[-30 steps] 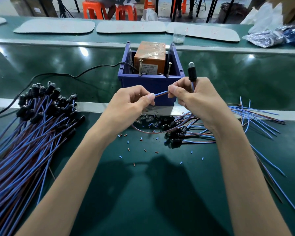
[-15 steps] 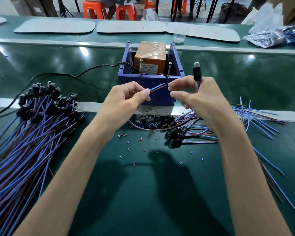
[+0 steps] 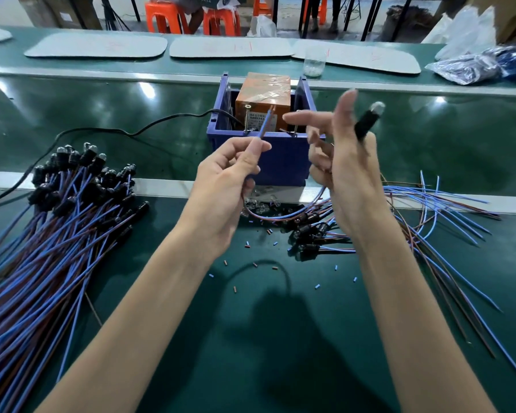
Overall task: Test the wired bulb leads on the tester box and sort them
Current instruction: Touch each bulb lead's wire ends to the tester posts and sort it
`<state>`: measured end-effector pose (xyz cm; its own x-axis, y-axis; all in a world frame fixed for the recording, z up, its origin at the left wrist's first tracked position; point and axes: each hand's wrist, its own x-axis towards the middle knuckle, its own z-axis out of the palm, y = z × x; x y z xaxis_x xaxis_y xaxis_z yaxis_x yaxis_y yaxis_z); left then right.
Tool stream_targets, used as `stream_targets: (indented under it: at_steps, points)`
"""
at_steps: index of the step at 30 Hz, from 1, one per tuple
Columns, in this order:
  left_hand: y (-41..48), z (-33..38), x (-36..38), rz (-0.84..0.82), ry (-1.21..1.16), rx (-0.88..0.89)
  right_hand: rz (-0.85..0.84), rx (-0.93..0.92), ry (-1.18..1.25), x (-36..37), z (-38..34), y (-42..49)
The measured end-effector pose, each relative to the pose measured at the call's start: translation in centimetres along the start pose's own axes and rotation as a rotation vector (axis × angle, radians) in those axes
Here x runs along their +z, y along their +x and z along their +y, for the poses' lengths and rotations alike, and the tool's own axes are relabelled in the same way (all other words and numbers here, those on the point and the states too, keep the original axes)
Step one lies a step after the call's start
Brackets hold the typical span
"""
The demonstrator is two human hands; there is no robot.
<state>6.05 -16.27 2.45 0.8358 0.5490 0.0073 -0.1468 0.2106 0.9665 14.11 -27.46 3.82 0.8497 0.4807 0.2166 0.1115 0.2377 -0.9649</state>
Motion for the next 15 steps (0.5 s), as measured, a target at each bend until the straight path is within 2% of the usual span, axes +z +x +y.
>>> stream_targets:
  at_steps: [3,6,9,13,15]
  points:
    - [0.0,0.4,0.3,-0.002,-0.179,-0.055,-0.045,0.027,0.091,0.6,0.2,0.0]
    - [0.0,0.7,0.4,-0.002,-0.328,-0.096,-0.048,0.102,-0.001,0.7,0.4,-0.1]
    - [-0.2,0.9,0.6,-0.027,-0.389,-0.099,-0.01,0.061,-0.058,0.8,0.3,-0.3]
    - [-0.4,1.1,0.6,-0.065,-0.464,-0.081,-0.005,0.005,0.155,0.9,-0.6,-0.3]
    - [-0.5,1.2,0.6,-0.103,-0.48,-0.068,-0.019,0.021,0.159,0.8,-0.8,-0.3]
